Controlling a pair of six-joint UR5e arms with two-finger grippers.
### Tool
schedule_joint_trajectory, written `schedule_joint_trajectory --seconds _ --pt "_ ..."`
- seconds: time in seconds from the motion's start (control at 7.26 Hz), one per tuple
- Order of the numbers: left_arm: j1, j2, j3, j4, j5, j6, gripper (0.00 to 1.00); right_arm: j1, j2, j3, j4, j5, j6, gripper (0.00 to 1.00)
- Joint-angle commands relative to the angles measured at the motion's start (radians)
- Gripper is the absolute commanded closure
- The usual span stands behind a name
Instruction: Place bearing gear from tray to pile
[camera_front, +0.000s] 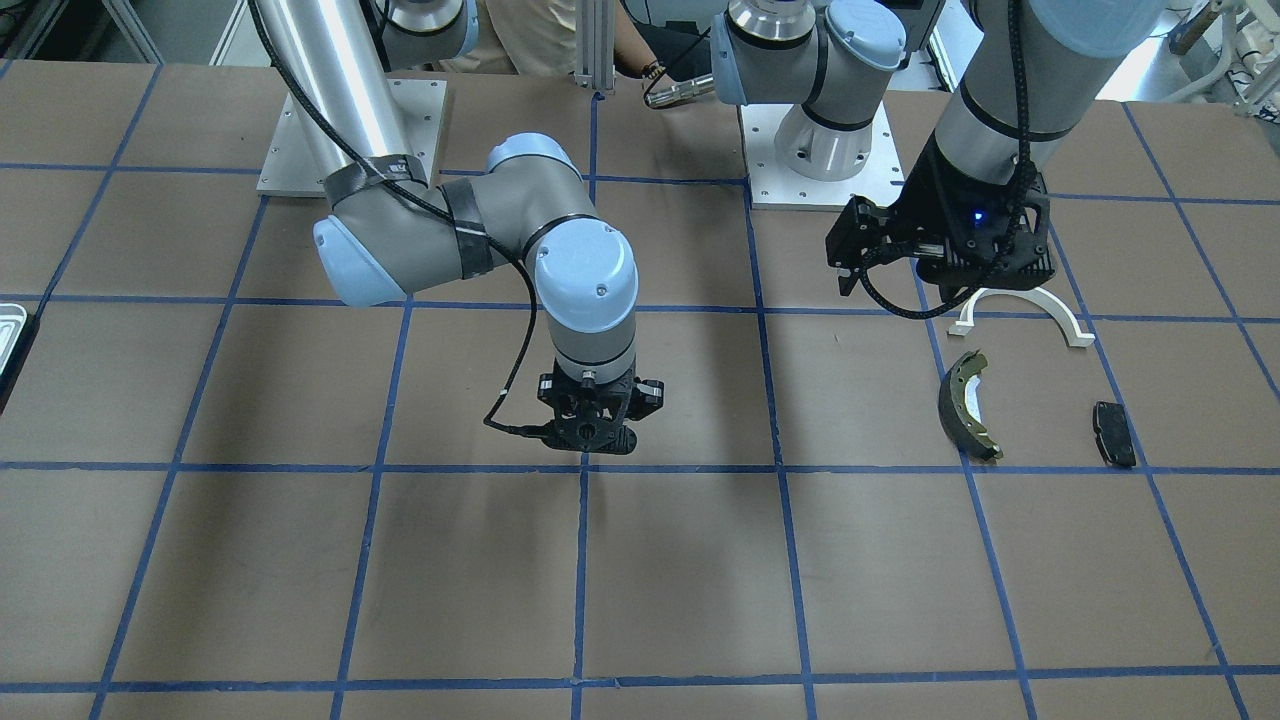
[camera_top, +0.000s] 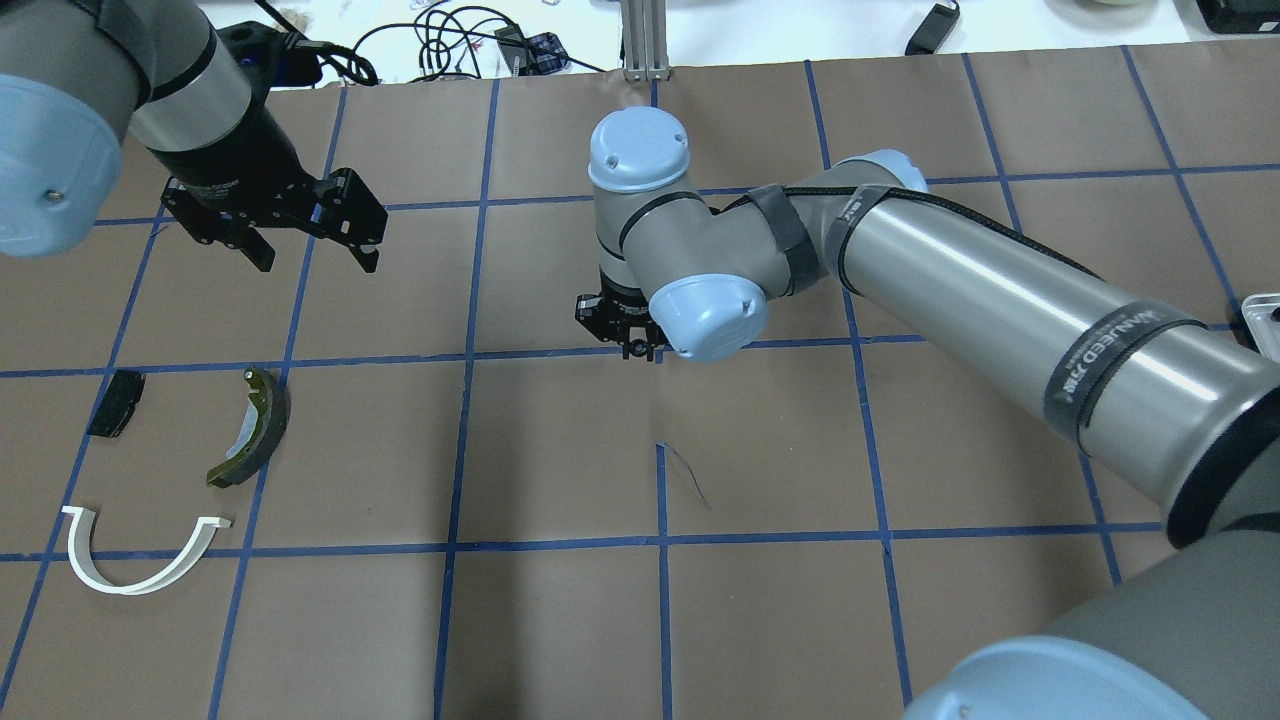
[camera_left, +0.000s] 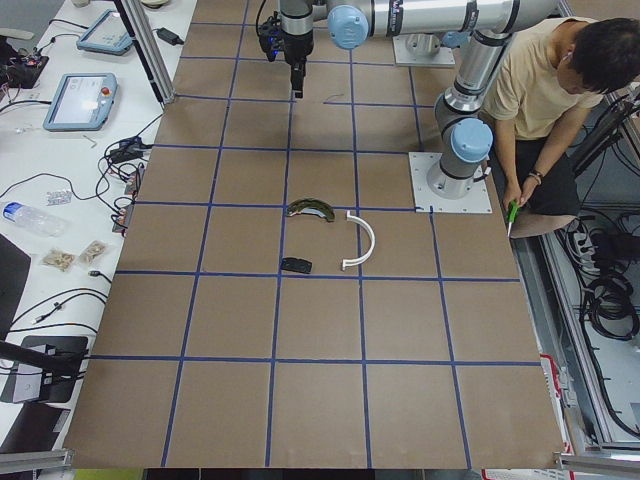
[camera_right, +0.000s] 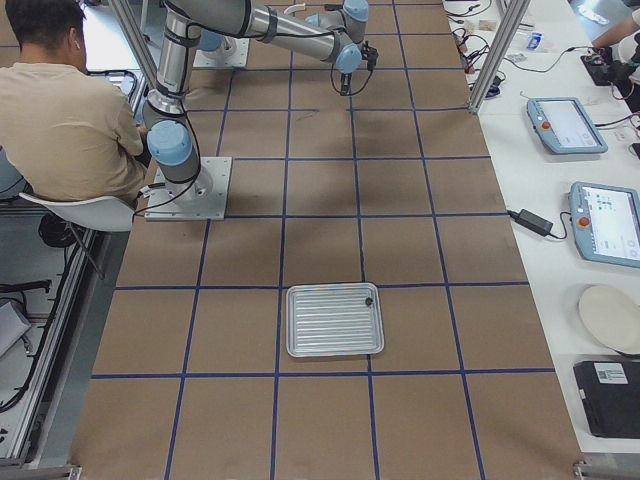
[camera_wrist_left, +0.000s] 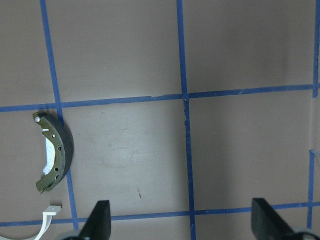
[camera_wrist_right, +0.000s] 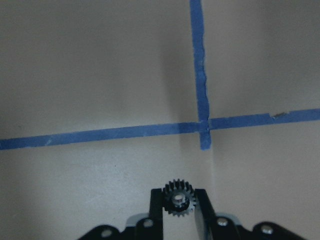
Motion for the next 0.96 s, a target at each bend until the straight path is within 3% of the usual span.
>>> schedule_joint_trajectory --seconds 0.0,0.14,0.41,0.55,0.83 --pt "0.001 -0.002 0.001 -0.001 0.001 0.002 0.0 0.015 0.03 0.005 -0.04 -0.002 -0.003 0.44" --pt "0.001 0.0 0.0 -0.015 0.004 0.0 0.0 0.014 0.024 -0.004 -0.054 -0.002 -0.005 0.0" --pt "0.003 -0.008 0.001 -0.017 -0.002 0.002 0.0 -0.097 -0.033 -0.002 -0.045 -0.019 -0.114 0.0" --pt "0.003 -0.038 0.0 0.015 -0.002 -0.006 0.0 -0.223 -0.062 0.005 -0.012 -0.018 -0.214 0.0" --pt "-0.025 -0.11 -0.017 0.188 -0.018 -0.098 0.0 -0.432 -0.116 0.006 0.033 -0.034 -0.423 0.0"
